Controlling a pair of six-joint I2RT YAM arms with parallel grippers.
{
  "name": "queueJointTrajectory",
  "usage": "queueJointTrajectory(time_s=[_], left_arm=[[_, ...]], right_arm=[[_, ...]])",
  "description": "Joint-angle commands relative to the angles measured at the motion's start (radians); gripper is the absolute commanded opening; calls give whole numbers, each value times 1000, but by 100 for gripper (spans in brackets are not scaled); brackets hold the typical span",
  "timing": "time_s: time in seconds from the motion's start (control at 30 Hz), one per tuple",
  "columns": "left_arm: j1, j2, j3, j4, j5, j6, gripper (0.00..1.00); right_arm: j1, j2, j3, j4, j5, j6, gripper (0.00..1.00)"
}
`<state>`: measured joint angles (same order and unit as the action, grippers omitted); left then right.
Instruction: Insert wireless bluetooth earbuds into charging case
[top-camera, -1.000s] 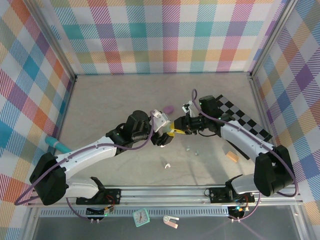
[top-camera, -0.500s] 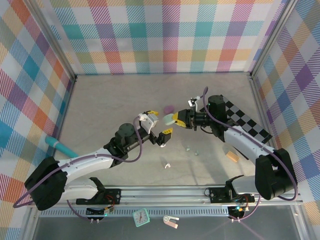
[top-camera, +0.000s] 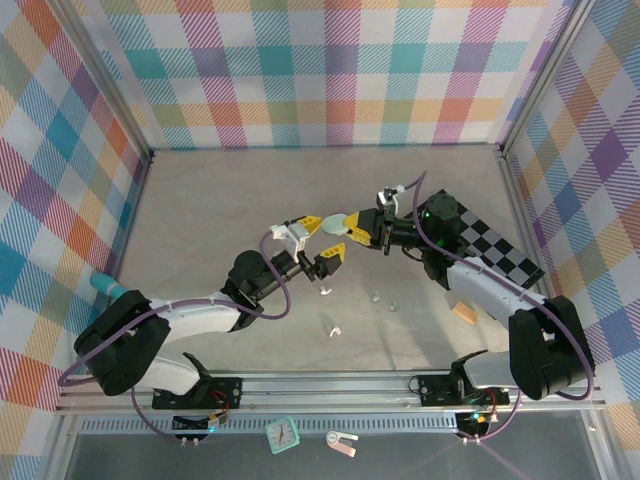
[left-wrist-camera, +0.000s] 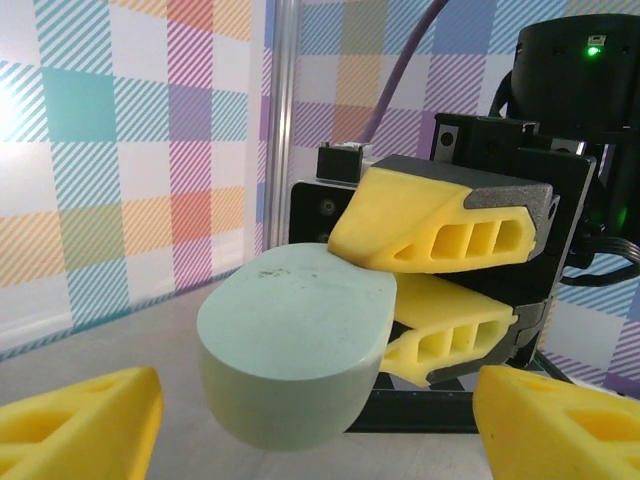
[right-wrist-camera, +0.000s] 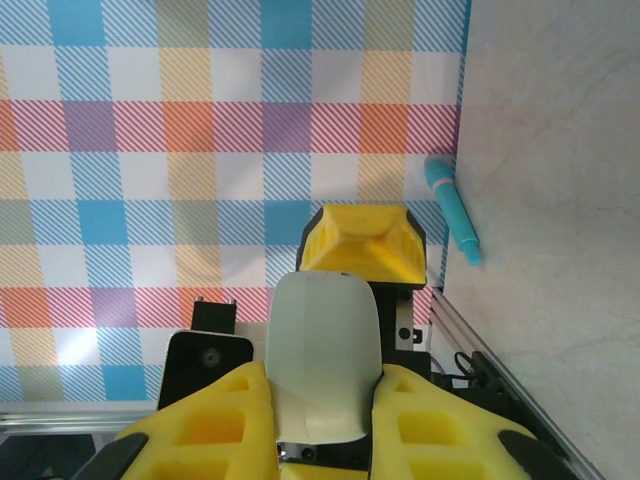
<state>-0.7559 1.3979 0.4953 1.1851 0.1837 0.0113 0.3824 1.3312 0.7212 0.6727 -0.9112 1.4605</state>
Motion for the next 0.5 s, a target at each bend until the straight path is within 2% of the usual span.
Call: queueJointTrajectory(time_s=[0.0,0.33,0.47], left_arm=[[12,23,12,135,76,-10,76],[17,73,57,157,140,14,62],[18,68,58,157,140,21,59]], right_arm=[[3,-31,-14,87,-23,42,19],[3,-43,-14,96,-31,57,19],[3,-37,-15,94,-34,57,19]])
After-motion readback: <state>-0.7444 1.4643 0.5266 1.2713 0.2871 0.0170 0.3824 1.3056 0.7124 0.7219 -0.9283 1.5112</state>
